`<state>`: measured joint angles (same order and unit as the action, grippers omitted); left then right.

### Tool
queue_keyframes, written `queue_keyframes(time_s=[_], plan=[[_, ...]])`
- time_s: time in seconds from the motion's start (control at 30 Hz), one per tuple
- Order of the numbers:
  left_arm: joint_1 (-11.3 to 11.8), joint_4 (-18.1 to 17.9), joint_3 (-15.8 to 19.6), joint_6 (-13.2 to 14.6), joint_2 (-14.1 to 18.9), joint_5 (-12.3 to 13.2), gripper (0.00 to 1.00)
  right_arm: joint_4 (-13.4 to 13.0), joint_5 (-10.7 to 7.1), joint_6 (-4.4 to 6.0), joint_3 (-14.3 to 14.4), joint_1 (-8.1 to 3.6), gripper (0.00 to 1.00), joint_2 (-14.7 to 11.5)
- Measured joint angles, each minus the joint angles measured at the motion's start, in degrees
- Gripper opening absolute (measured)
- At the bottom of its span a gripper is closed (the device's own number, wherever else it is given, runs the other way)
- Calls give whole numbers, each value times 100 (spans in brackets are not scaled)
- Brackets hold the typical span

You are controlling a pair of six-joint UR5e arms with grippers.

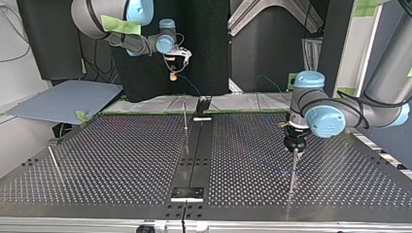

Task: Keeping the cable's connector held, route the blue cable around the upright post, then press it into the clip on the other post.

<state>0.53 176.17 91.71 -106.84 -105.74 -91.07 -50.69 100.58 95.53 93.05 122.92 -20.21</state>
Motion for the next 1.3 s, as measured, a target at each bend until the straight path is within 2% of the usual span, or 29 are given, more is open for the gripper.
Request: queue_keyframes(time_s=[0.27, 0.57, 0.9, 1.07, 1.3], plan=[[-4, 14, -2, -50, -2, -67, 100, -501, 134, -25, 524, -53, 0, -507], [-10, 23, -2, -357, -2, -115, 100, -826, 167, -94, 991, -60, 0, -777], [-20, 78, 0, -945, -2, -118, 100, -999, 168, -186, 1152, -66, 0, -891], [-16, 138, -2, -1261, -2, -120, 100, -1191, 142, -169, 1292, -85, 0, -972], [25, 343, 0, -1630, -2, -119, 100, -1273, 102, -122, 1324, -89, 0, -983]])
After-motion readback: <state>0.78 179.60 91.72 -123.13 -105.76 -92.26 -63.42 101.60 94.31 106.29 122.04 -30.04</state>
